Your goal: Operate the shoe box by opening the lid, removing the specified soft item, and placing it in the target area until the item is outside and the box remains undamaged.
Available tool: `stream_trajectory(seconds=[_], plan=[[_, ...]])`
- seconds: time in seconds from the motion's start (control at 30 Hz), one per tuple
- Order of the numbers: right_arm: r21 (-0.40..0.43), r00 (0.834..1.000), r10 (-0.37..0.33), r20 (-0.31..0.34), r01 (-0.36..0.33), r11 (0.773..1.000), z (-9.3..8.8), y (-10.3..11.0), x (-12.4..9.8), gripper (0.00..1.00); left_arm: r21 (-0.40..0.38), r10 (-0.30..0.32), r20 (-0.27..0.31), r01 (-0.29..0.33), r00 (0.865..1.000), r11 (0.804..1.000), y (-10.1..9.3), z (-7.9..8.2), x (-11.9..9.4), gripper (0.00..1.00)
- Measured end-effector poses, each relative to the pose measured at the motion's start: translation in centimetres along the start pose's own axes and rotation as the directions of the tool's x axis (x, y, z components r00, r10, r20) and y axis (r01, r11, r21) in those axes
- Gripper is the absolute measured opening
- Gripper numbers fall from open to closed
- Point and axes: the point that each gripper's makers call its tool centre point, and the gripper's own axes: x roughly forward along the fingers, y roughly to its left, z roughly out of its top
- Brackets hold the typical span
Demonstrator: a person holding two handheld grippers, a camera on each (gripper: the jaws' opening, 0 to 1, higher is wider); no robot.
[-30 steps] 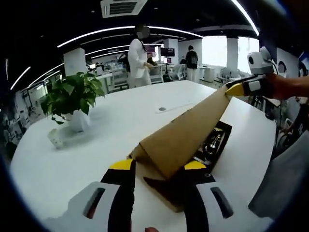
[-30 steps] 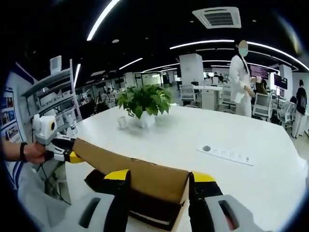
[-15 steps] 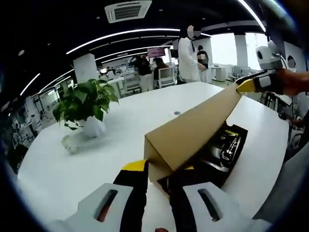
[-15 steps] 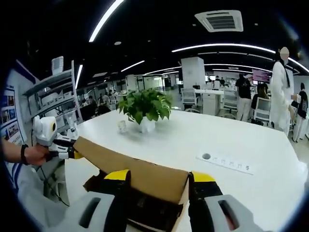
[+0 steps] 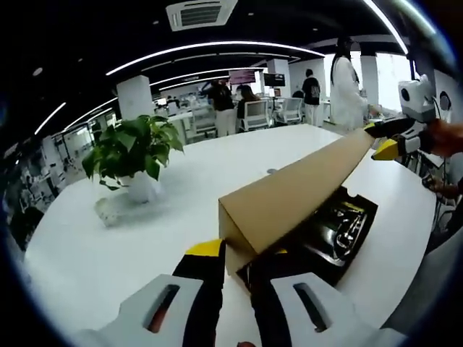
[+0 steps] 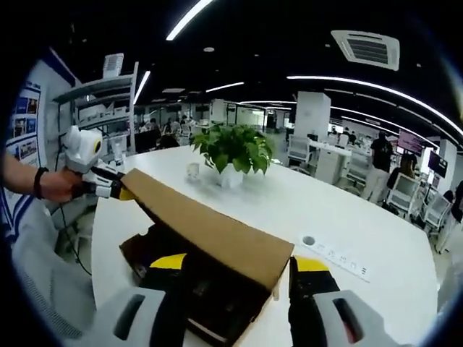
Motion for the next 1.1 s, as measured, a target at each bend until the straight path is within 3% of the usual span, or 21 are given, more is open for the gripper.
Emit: stream_trajectory(seconds=[0.27, 0.83, 1.1], plan=[[0.046, 0.999, -0.045, -0.027, 0.047, 0.998, -1.2, -1.1, 1.4, 0.41, -0.006, -0.009, -0.001, 0.009, 1.0, 1.0, 0.1, 0.1, 0.3, 0.1], [0.122, 0.985, -0.154, -0.075, 0.162, 0.979, -2.5, -5.3, 3.6, 0.04, -0.025, -0.001, 0.018, 0.002, 1.0, 1.0, 1.8, 1.3, 1.9, 0.07], [0.118, 0.984, -0.155, -0.085, 0.164, 0.979, -2.4, -6.1, 4.4, 0.0, -0.032, 0.001, 0.013, -0.001, 1.0, 0.999, 2.2, 1.1, 2.8, 0.06]])
